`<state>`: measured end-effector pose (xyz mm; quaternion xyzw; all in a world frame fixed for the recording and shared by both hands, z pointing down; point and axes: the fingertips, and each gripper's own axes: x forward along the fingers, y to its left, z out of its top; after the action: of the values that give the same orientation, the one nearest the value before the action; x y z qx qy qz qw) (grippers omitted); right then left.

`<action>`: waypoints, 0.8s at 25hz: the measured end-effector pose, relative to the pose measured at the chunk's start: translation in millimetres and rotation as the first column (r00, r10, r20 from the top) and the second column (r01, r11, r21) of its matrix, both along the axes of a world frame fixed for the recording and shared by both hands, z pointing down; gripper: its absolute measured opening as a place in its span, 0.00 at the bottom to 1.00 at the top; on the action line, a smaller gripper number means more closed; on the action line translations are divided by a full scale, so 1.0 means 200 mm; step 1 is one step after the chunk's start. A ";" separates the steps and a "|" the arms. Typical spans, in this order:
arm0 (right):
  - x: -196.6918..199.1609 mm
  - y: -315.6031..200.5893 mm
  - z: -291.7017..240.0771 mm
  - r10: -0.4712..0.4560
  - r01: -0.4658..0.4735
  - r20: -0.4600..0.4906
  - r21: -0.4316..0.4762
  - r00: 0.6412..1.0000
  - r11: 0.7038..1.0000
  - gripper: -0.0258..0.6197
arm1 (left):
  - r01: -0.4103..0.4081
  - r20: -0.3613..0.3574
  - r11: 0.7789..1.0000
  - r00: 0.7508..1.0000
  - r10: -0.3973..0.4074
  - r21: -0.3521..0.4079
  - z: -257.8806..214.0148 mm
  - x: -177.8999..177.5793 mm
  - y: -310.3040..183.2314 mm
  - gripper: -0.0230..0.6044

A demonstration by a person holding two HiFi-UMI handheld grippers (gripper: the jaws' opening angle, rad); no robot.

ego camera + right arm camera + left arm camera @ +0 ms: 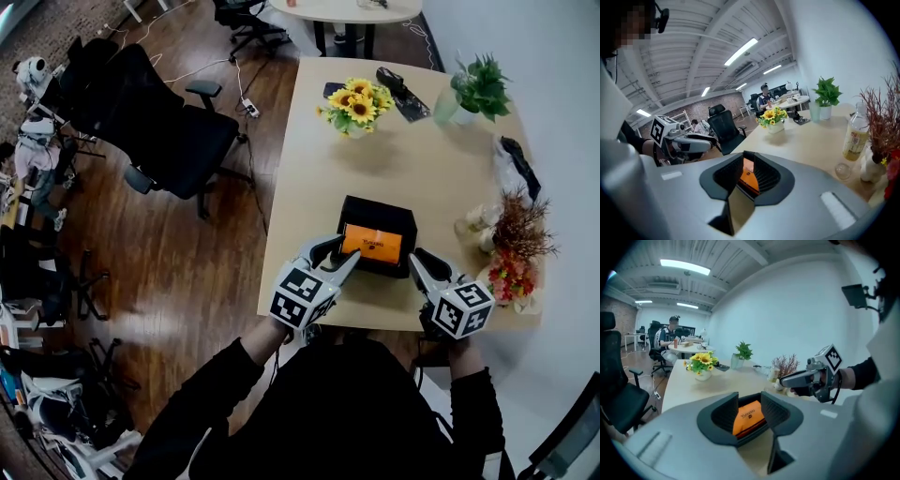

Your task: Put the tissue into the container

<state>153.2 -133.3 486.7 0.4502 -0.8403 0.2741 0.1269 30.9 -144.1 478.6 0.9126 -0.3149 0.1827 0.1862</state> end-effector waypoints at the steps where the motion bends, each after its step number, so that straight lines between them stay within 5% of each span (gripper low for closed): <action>1: -0.01 0.01 -0.06 -0.002 0.002 0.007 0.032 1.000 0.999 0.15 | -0.006 -0.007 0.999 1.000 0.007 0.044 -0.06 0.00 0.02 0.25; 7: -0.01 0.07 -0.32 0.096 -0.096 0.010 0.189 0.995 0.977 0.17 | 0.007 -0.059 0.974 0.998 0.007 0.226 -0.37 -0.04 0.11 0.25; 20: -0.07 0.26 -0.59 0.152 -0.118 -0.043 0.440 0.987 0.890 0.17 | 0.093 -0.170 0.940 0.985 -0.038 0.329 -0.54 -0.22 0.33 0.24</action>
<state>138.7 -81.7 369.2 0.5347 -0.8414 0.0698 0.0353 -12.9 -79.0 371.4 0.9316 -0.3558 0.0460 0.0589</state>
